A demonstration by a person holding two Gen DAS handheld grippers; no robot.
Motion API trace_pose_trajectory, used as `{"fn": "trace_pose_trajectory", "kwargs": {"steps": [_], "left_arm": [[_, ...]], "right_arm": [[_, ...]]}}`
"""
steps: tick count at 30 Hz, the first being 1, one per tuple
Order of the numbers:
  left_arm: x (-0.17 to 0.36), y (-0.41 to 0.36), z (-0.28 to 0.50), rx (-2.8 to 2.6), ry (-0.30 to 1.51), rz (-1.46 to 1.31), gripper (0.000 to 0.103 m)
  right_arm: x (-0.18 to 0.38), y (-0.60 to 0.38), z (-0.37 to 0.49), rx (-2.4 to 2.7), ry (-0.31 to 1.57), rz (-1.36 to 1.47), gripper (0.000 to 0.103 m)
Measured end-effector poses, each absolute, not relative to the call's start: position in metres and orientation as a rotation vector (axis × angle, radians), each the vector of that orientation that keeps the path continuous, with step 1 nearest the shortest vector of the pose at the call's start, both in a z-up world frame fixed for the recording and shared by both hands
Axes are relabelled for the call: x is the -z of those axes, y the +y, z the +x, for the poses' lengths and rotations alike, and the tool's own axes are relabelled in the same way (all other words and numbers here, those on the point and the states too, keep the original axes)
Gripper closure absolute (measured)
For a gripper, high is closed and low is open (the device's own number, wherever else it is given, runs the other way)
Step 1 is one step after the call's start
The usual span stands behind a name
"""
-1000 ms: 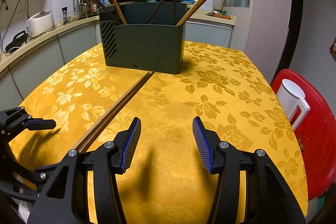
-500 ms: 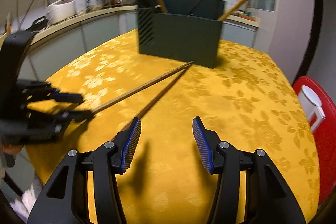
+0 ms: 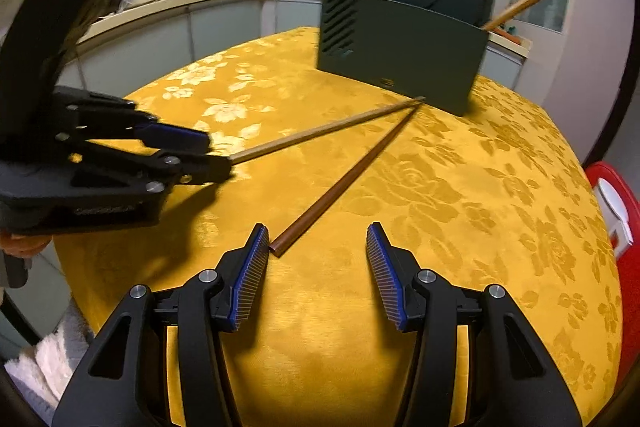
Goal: Organize utensils
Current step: 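Position the left tool over the bamboo chopstick while the right tool approaches the brown chopstick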
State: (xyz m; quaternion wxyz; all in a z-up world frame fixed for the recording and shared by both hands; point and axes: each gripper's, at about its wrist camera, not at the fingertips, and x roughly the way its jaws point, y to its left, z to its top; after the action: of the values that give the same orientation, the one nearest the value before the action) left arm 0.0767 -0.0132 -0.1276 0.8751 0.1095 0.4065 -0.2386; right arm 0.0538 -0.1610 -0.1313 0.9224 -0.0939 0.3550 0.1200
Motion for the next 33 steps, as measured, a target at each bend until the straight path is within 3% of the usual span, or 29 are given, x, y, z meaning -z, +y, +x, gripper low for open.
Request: {"fn": "trace_pose_trajectory", "kwargs": {"steps": [6,12,29,33], "left_arm": [[0.128,-0.019,0.072,0.515,0.838,0.233,0.073],[0.128,-0.025,0.066,0.54,0.833,0.222,0.073],[0.132,-0.024,0.049,0.547,0.787,0.175,0.073],[0.133,-0.028,0.045,0.531,0.762,0.214,0.073]], "right_arm": [[0.131,-0.19,0.055,-0.148,0.742,-0.145,0.054],[0.131,-0.213,0.059,-0.048,0.747,-0.107,0.064],[0.135,-0.209,0.055,-0.137,0.715,-0.056,0.065],[0.136,-0.211,0.056,-0.131,0.702,-0.044,0.069]]}}
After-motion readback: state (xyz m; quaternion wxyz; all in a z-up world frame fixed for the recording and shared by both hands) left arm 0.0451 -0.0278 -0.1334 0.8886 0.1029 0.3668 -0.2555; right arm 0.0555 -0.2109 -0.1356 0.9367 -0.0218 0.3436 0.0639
